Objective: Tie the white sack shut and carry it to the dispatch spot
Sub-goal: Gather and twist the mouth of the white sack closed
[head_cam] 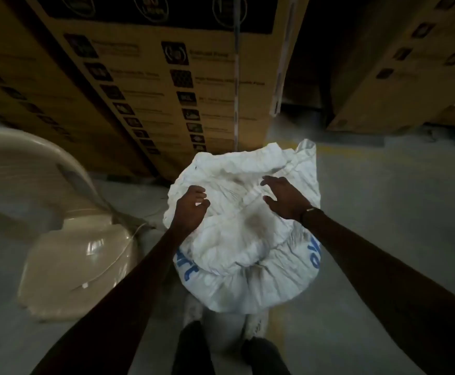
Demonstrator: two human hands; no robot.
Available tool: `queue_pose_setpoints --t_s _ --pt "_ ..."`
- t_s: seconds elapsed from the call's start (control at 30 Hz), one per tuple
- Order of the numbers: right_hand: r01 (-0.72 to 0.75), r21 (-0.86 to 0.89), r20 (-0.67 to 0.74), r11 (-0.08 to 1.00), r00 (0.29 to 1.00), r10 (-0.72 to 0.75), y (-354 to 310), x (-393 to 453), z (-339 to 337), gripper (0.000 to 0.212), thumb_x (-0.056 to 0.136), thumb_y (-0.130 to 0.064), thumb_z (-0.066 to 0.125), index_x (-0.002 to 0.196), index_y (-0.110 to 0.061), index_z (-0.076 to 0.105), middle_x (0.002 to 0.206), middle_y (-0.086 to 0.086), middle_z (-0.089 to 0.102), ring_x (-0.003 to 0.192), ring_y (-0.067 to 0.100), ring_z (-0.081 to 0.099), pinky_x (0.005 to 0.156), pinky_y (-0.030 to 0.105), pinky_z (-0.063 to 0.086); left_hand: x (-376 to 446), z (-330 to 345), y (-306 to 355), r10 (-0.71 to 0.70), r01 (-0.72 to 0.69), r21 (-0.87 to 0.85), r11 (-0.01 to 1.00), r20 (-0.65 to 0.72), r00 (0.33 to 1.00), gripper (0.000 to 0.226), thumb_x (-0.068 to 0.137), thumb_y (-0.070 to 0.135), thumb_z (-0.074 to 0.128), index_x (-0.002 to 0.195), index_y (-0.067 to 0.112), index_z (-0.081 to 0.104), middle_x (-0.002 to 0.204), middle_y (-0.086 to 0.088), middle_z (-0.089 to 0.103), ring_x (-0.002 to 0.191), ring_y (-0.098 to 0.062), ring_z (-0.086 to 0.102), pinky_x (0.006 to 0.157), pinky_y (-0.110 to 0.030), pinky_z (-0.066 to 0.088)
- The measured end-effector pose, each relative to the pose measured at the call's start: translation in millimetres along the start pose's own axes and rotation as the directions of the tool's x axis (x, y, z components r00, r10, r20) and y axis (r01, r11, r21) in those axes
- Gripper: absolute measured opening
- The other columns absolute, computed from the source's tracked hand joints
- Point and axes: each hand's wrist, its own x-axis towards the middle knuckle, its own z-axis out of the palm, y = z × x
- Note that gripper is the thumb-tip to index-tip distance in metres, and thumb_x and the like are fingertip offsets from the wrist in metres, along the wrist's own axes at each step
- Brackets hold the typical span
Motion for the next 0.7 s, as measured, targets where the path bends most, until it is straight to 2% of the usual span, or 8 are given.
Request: queue_pose_setpoints --t_s 0.07,0.13,0.23,0.37,0.43,0.5,0.53,0.7 --pt "0.004 -0.025 -0.007 1.0 1.0 -0.004 7 25 22 0.05 0.098 -0.013 0.064 0.147 -0.008 0.054 0.165 0.011 0.044 0.144 0.039 0.043 0.116 0.052 0.041 23 12 -26 0.023 -0.023 -0.001 1.0 -0.001 1.0 0.017 0.094 -0.003 0.068 0.111 -0.005 0.068 0.114 -0.02 0.072 0.102 -0.031 0.07 0.095 -0.031 0.057" --pt "0.005 -0.07 0.014 0.998 1.0 -0.004 11 43 41 0.055 0.094 -0.008 0.065 0.148 -0.009 0.055 0.167 0.01 0.041 0.143 0.041 0.044 0.114 0.053 0.042 32 19 -42 -0.075 0.075 0.006 0.997 0.068 0.995 0.023 0.099 0.007 0.064 0.122 0.004 0.066 0.116 -0.01 0.071 0.106 -0.026 0.068 0.098 -0.04 0.056" --pt "0.007 -0.211 0.08 0.977 0.997 0.01 18 69 72 0.063 0.093 -0.012 0.064 0.154 -0.016 0.05 0.169 0.004 0.038 0.142 0.04 0.041 0.11 0.051 0.04 45 33 -71 -0.107 0.101 0.063 0.993 0.108 0.988 0.018 0.101 0.012 0.063 0.118 0.015 0.066 0.122 -0.008 0.072 0.106 -0.017 0.068 0.097 -0.034 0.054" --pt "0.02 -0.444 0.086 0.896 0.996 0.021 20 76 87 0.055 0.1 -0.016 0.057 0.154 -0.02 0.049 0.148 0.009 0.053 0.136 0.039 0.042 0.105 0.047 0.036 51 44 -103 -0.1 0.074 0.169 0.983 0.152 0.983 0.013 0.098 0.005 0.062 0.104 0.017 0.066 0.118 -0.005 0.072 0.074 0.014 0.065 0.066 -0.003 0.047" --pt "0.022 -0.491 0.054 0.871 0.999 0.005 22 68 85 0.045 0.1 -0.01 0.053 0.144 -0.017 0.059 0.139 0.011 0.056 0.13 0.038 0.045 0.101 0.046 0.039 44 38 -101 -0.101 0.064 0.21 0.976 0.167 0.981 0.016 0.1 0.011 0.058 0.112 0.01 0.069 0.114 -0.005 0.071 0.082 0.003 0.068 0.067 -0.007 0.052" --pt "0.004 -0.472 0.015 0.882 1.0 0.004 21 55 79 0.037 0.099 -0.005 0.055 0.131 -0.015 0.069 0.131 0.012 0.058 0.123 0.037 0.049 0.095 0.045 0.042 39 37 -104 -0.021 -0.02 0.187 0.982 0.214 0.977 0.03 0.098 0.02 0.054 0.11 0.0 0.072 0.112 -0.014 0.072 0.094 -0.023 0.072 0.079 -0.03 0.061" --pt "-0.013 -0.445 -0.019 0.895 1.0 0.005 19 46 75 0.032 0.099 -0.004 0.056 0.125 -0.014 0.073 0.127 0.012 0.059 0.118 0.037 0.051 0.091 0.044 0.043 37 35 -105 -0.009 -0.04 0.206 0.978 0.23 0.973 0.032 0.096 0.022 0.056 0.11 -0.002 0.071 0.113 -0.017 0.073 0.098 -0.027 0.072 0.085 -0.033 0.057" --pt "-0.084 -0.181 -0.23 0.98 0.972 0.041 9 -7 48 0.014 0.099 -0.008 0.065 0.105 -0.012 0.077 0.123 0.006 0.062 0.098 0.031 0.063 0.069 0.045 0.057 20 20 -74 -0.057 0.013 0.138 0.99 0.324 0.944 0.04 0.088 0.017 0.077 0.122 0.002 0.063 0.116 -0.006 0.069 0.107 -0.018 0.063 0.086 -0.015 0.045"
